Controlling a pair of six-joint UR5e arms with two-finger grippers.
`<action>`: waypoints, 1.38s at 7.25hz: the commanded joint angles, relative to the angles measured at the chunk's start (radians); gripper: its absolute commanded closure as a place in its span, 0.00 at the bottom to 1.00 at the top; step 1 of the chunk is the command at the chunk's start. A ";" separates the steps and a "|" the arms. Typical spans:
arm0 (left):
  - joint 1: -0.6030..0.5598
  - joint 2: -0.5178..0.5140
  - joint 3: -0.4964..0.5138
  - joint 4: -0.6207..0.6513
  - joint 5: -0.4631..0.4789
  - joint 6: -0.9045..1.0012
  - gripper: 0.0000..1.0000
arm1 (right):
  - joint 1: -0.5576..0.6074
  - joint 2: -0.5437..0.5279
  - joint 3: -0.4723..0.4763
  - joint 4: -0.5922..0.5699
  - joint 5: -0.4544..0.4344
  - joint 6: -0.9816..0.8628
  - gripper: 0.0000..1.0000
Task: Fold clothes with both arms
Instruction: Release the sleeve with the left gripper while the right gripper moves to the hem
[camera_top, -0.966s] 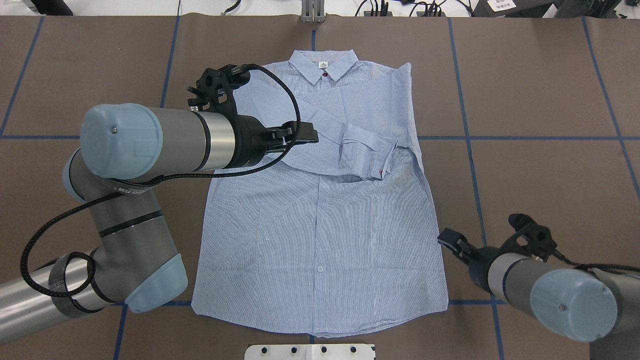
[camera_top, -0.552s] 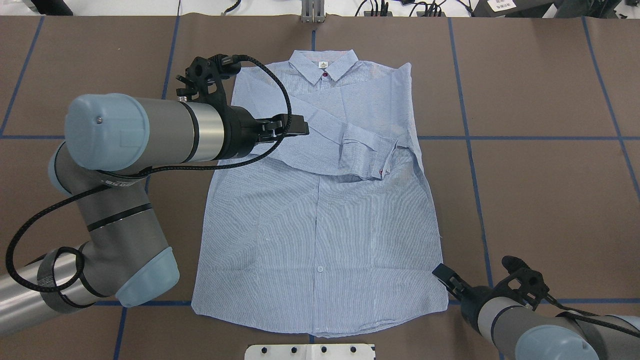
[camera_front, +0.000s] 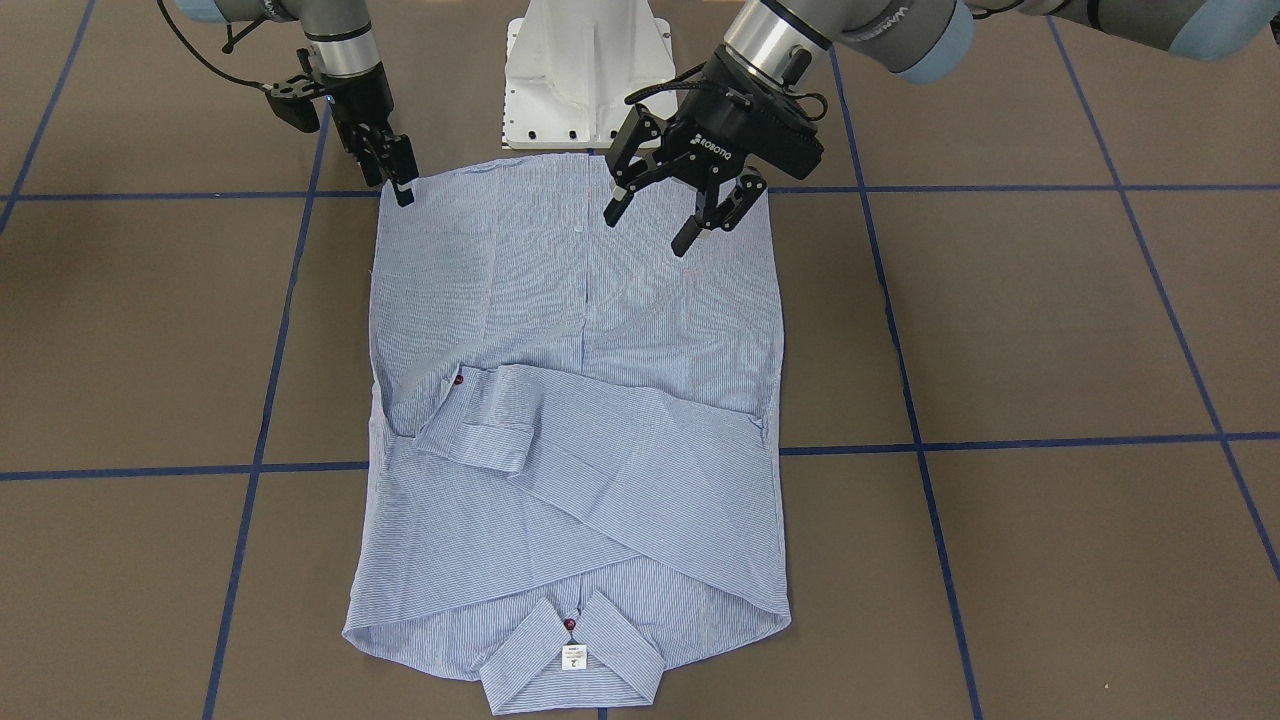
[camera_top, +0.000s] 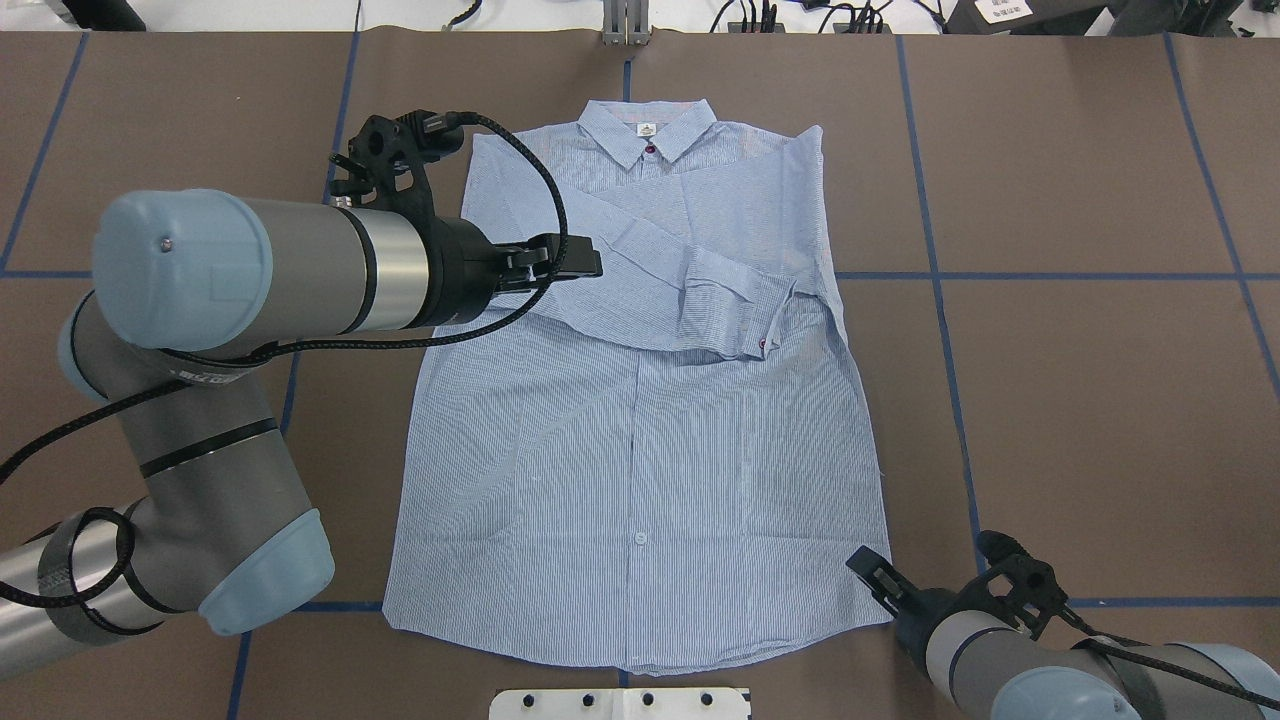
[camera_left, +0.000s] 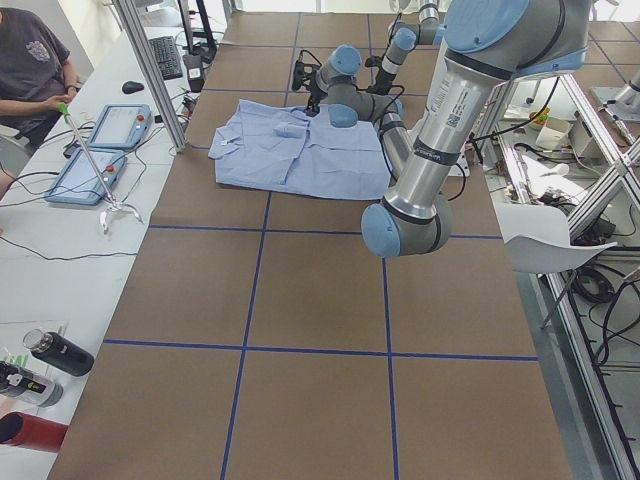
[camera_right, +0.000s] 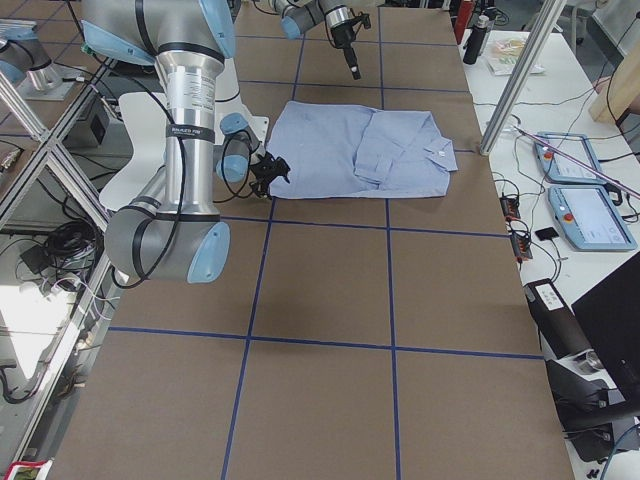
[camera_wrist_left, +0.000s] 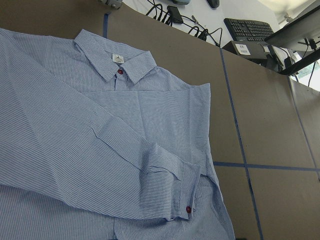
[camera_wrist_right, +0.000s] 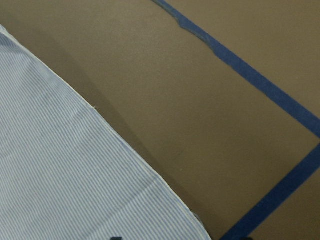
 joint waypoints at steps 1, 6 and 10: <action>0.001 0.005 -0.004 0.001 0.000 -0.005 0.17 | -0.006 0.004 0.002 0.000 0.001 0.022 0.48; 0.001 0.056 -0.025 0.001 0.000 -0.005 0.17 | -0.032 -0.010 0.032 -0.025 -0.002 0.020 1.00; 0.053 0.224 -0.120 0.006 0.002 -0.132 0.17 | -0.034 -0.007 0.048 -0.046 -0.003 0.020 0.78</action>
